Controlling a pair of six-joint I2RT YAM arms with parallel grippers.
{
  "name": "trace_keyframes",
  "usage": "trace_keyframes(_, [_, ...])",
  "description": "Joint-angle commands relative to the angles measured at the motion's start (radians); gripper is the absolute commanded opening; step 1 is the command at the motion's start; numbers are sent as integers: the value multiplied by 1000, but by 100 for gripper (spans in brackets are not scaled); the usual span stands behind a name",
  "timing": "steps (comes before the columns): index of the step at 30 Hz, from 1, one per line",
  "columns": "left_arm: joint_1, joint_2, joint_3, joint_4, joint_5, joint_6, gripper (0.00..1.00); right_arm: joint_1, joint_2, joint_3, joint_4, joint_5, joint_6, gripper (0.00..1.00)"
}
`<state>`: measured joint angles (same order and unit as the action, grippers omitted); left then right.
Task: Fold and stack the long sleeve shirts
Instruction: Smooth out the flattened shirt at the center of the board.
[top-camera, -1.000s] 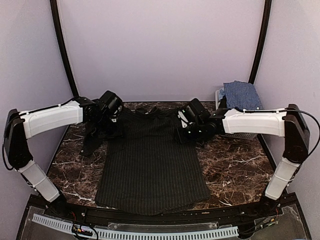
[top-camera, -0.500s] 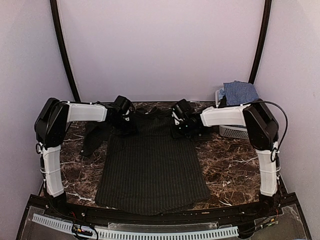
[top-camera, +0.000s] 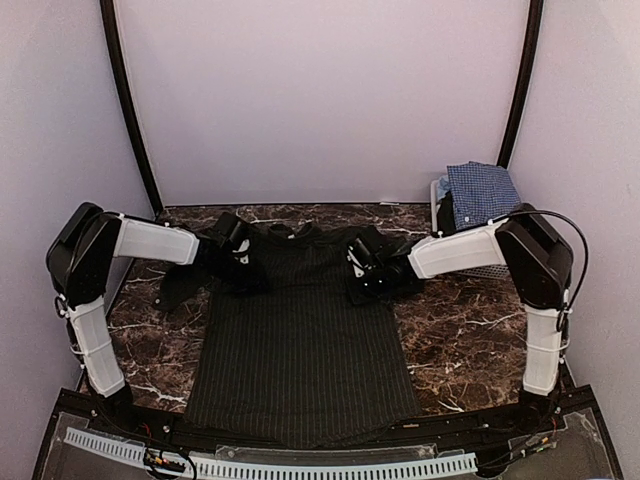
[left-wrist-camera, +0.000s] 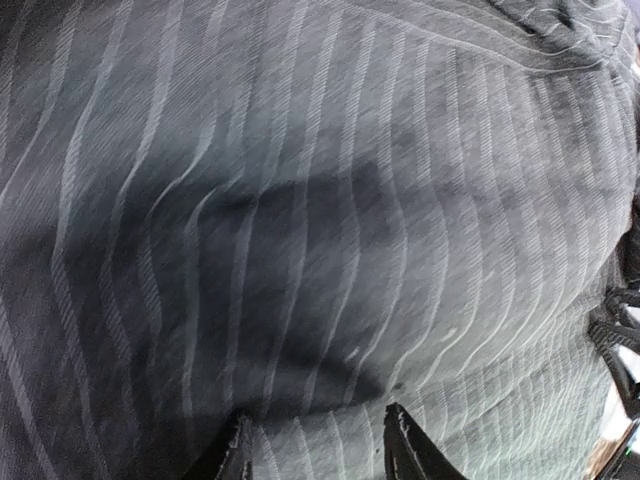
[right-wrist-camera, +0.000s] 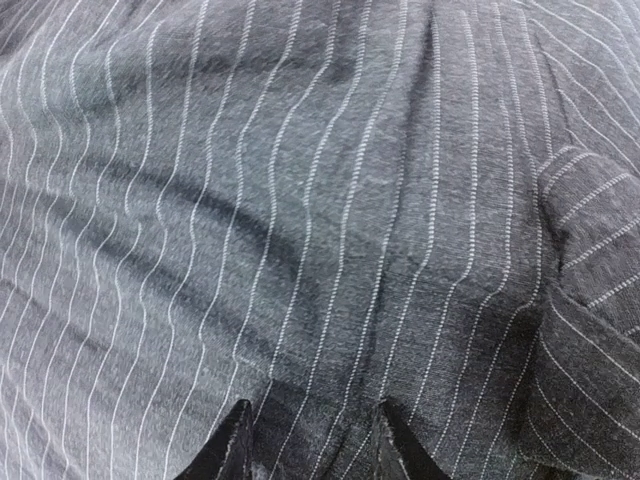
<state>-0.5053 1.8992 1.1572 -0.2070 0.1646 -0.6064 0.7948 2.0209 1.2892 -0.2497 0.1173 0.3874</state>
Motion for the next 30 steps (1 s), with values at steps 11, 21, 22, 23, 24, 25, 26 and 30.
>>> trace_keyframes(11, [-94,-336,-269,-79,-4,-73,44,153,-221,-153,-155,-37,112,42])
trace_keyframes(21, [-79,-279,44,-164,-74,-2,47,72,-135,178,-184,49,-57,55])
trace_keyframes(22, [-73,-267,62,-164,-76,4,48,56,-112,213,-182,41,-70,57])
trace_keyframes(23, [-69,-239,99,-164,-76,13,48,50,-88,244,-176,43,-86,58])
trace_keyframes(24, [-60,-223,118,-163,-73,21,48,46,-63,276,-167,51,-102,60])
trace_keyframes(25, [-55,-192,156,-160,-71,27,48,42,-38,306,-162,52,-115,62])
trace_keyframes(26, [-48,-156,175,-163,-76,37,49,38,-9,344,-162,51,-127,64])
trace_keyframes(30, [-36,-35,311,-205,-127,69,51,28,114,499,-201,68,-147,69])
